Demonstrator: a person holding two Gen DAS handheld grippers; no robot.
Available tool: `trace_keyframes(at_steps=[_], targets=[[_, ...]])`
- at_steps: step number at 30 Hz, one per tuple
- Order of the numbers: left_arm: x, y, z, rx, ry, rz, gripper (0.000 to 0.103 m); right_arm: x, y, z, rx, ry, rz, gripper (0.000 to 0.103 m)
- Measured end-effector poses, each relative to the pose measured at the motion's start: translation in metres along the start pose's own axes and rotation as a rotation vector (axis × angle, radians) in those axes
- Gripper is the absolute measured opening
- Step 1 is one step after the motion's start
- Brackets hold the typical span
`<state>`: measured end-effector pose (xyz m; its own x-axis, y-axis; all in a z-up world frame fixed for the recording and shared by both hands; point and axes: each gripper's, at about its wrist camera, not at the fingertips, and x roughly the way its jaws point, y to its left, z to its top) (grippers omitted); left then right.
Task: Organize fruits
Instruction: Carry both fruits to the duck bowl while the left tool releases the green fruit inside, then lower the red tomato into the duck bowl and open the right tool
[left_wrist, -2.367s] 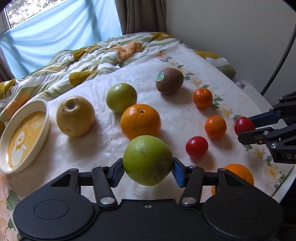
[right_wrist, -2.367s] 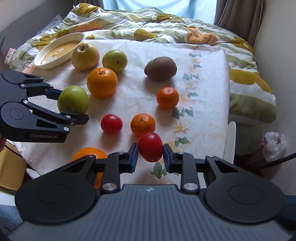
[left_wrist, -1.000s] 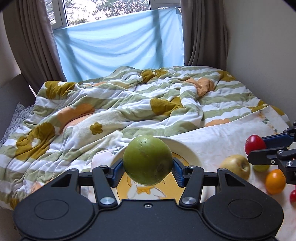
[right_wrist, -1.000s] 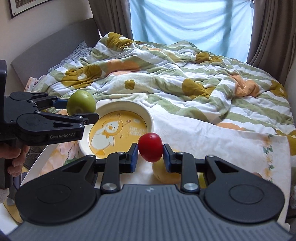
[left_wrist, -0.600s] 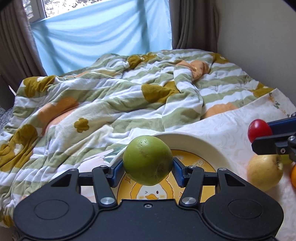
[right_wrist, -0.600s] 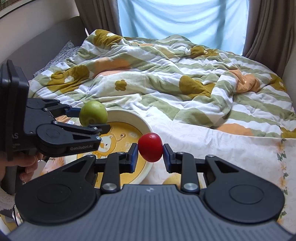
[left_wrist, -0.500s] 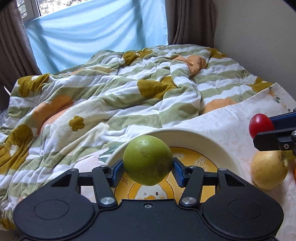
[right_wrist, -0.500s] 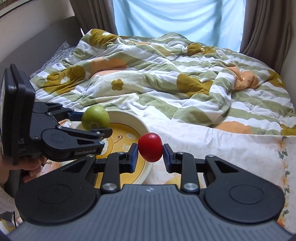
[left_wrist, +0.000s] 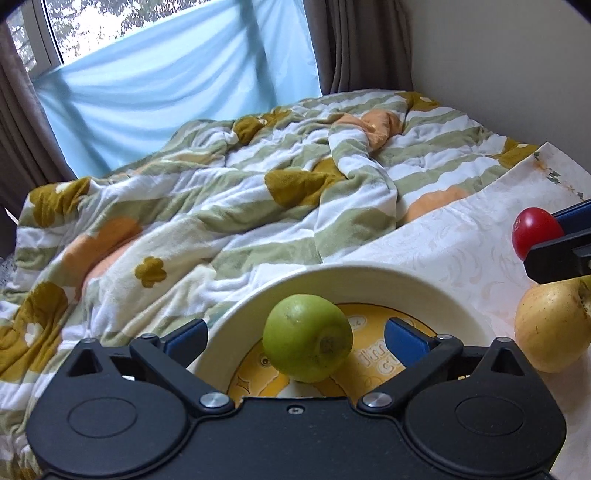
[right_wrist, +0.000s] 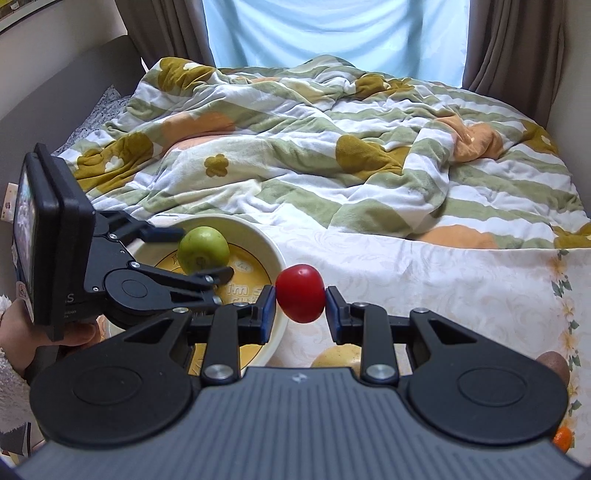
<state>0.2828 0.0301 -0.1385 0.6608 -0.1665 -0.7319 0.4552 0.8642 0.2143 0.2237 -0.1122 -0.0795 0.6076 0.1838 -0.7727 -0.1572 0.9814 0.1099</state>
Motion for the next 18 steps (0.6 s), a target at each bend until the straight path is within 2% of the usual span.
trace_keyframes(at_steps=[5, 12, 18], targets=[[-0.008, -0.001, -0.004, 0.019, 0.036, 0.02, 0.103, -0.005, -0.005, 0.0, -0.013, -0.009, 0.012, 0.044], [-0.035, 0.001, -0.024, -0.044, 0.079, 0.046, 0.103, -0.01, -0.002, 0.002, -0.066, -0.002, 0.049, 0.044], [-0.057, -0.005, -0.039, -0.088, 0.1, 0.07, 0.103, 0.002, 0.011, 0.003, -0.135, 0.016, 0.093, 0.044]])
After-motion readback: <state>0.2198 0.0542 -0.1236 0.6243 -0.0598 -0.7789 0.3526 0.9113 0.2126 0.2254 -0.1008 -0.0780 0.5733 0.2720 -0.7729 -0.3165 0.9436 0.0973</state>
